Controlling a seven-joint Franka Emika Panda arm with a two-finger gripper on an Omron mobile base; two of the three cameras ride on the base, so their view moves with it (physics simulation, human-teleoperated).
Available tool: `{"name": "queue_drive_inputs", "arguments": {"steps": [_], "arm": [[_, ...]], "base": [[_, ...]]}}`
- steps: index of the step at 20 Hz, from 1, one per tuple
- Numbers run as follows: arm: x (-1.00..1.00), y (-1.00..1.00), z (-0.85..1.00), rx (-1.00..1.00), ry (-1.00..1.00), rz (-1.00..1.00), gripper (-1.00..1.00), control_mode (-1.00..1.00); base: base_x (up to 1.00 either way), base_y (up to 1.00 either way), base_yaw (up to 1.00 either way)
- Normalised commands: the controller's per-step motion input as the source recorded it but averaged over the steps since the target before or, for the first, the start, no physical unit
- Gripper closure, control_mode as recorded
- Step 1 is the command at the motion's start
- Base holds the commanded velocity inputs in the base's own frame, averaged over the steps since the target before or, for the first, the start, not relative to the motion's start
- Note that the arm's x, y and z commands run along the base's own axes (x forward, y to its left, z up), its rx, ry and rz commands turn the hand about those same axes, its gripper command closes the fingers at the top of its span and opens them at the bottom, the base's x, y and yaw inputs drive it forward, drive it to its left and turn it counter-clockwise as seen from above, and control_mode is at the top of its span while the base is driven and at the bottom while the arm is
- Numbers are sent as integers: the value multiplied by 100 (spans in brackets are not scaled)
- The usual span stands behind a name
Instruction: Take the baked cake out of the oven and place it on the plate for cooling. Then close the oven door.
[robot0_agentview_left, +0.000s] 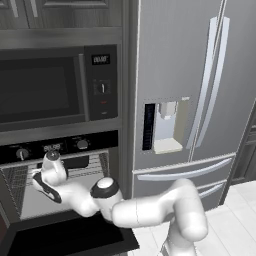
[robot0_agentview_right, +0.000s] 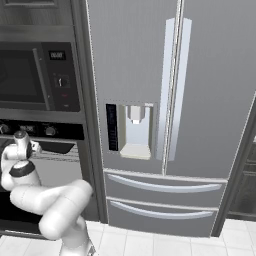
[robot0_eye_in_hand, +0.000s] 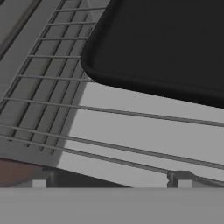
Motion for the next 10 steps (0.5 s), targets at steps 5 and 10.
{"name": "queue_drive_inputs", "arguments": {"steps": [5,10], "arm": [[-69,31,0,-4,15,0,-100,-100],[-82,16,0,-3,14,0,-100,-100]], "base": [[0,0,0],[0,0,0]]}}
